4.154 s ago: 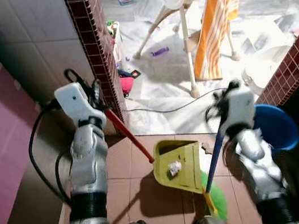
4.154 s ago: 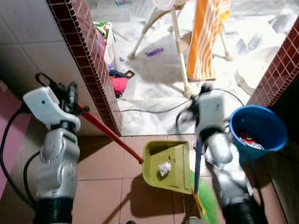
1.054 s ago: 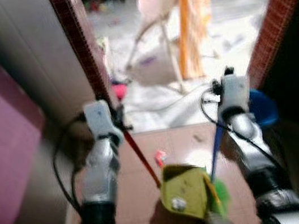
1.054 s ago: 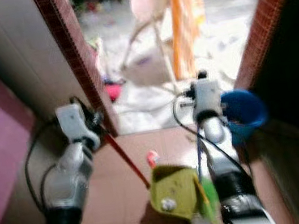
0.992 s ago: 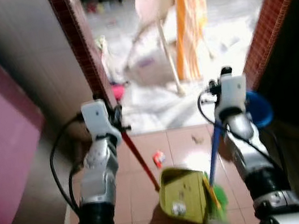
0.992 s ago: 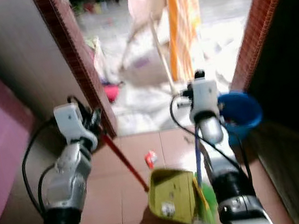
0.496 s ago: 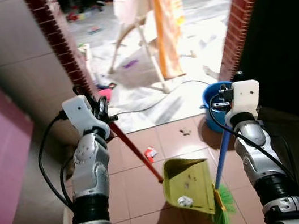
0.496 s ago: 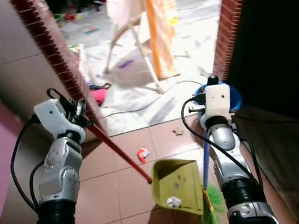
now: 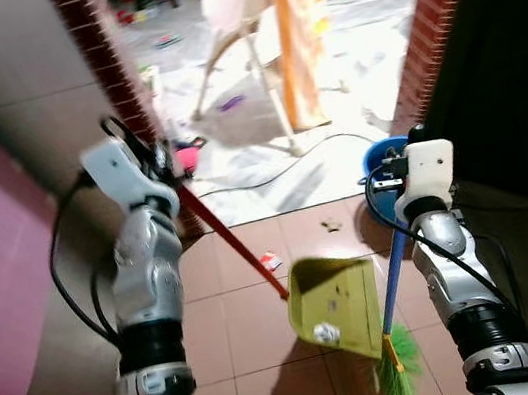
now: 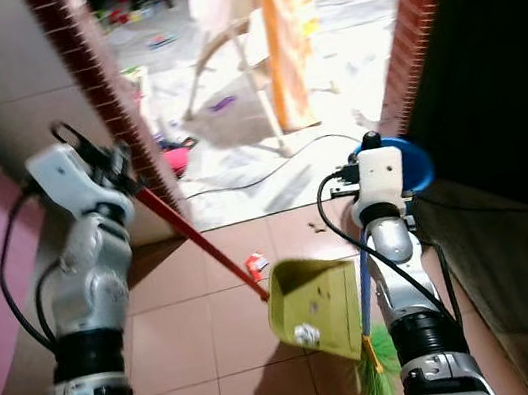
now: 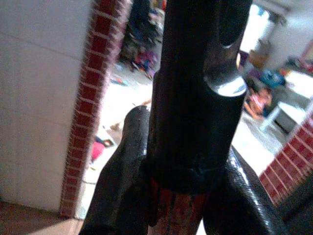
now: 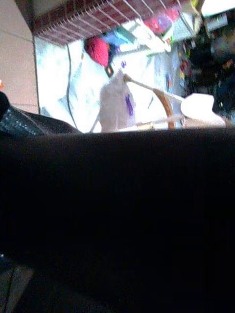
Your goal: Sweep floor
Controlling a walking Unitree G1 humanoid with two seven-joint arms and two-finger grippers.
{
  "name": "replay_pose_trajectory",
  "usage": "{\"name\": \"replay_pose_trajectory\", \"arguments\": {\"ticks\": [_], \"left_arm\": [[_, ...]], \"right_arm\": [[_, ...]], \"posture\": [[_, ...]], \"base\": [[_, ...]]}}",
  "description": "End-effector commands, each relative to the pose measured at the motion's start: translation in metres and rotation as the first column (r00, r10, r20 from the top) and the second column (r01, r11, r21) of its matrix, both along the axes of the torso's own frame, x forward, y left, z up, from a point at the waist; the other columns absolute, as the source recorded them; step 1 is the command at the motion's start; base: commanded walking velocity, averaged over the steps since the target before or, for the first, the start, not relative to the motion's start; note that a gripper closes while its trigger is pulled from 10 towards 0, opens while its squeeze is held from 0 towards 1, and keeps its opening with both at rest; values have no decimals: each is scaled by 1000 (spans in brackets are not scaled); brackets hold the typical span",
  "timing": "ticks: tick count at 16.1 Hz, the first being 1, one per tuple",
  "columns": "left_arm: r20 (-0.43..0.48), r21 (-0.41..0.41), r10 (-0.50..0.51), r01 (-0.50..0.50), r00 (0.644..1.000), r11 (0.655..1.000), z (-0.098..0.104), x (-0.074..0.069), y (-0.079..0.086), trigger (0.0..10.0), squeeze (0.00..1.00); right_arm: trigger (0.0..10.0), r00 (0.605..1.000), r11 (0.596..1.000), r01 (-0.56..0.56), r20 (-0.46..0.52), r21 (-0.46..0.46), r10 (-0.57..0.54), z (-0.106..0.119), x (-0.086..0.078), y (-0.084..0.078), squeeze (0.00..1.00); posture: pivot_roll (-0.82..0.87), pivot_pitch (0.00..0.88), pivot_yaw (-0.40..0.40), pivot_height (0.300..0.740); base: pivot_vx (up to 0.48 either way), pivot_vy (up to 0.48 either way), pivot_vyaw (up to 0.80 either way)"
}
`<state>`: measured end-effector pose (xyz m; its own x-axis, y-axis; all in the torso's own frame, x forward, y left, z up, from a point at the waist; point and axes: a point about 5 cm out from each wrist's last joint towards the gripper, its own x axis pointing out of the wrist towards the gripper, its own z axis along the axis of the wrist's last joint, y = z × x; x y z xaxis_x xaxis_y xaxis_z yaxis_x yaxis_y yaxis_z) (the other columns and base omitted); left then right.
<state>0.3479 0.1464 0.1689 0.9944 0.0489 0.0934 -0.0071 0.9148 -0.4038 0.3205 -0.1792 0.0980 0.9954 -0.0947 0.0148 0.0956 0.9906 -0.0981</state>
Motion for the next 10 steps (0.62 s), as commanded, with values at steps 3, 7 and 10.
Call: {"name": "replay_pose_trajectory", "arguments": {"ticks": [3, 7, 10], "left_arm": [[163, -115, 28, -9, 986, 993, 49, 5, 6, 10000, 0], [168, -136, 22, 1, 986, 991, 55, 7, 3, 10000, 0], [211, -166, 56, -21, 976, 986, 72, 13, 9, 10000, 0]], "right_arm": [[10000, 1000, 999, -22, -4, 37, 22, 0, 3, 7, 0], [10000, 1000, 999, -27, -9, 33, 28, -2, 1, 9, 0], [10000, 999, 999, -44, -24, 31, 45, -6, 0, 13, 0]], "posture": [[-105, 0, 70, 740], [-117, 0, 73, 740], [-117, 0, 69, 740]], "base": [[288, 0, -267], [331, 0, -800], [333, 0, -215]]}}
